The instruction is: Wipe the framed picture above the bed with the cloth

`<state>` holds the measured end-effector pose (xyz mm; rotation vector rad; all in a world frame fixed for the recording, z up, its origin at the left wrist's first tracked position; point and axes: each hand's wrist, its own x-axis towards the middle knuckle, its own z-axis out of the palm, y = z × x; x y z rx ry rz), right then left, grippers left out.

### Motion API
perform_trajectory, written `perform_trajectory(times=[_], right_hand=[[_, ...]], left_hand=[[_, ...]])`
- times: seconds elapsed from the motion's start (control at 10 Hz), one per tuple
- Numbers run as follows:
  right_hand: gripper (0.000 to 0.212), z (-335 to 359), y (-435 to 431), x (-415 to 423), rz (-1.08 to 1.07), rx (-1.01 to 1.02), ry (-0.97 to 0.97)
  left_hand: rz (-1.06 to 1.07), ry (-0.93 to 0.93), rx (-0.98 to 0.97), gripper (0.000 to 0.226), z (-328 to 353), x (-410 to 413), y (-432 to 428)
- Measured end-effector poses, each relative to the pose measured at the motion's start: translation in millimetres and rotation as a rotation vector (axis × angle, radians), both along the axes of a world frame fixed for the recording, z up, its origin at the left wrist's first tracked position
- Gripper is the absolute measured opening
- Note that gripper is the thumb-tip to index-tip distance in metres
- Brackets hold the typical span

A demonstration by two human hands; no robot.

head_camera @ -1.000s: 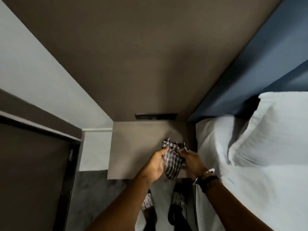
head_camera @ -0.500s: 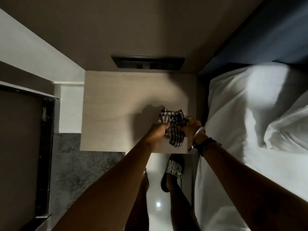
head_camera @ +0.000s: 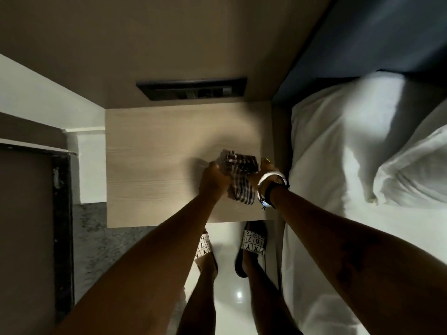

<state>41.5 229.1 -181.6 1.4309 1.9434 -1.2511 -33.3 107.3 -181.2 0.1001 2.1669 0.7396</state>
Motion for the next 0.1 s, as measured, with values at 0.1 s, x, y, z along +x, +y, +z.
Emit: perform_trajectory(times=[0.1], right_hand=[[0.055, 61.5, 16.1, -8.8, 0.186, 0.144, -0.005]], left_hand=[[-0.104, 0.117, -0.046, 0.041, 64.9, -20.1, -6.5]])
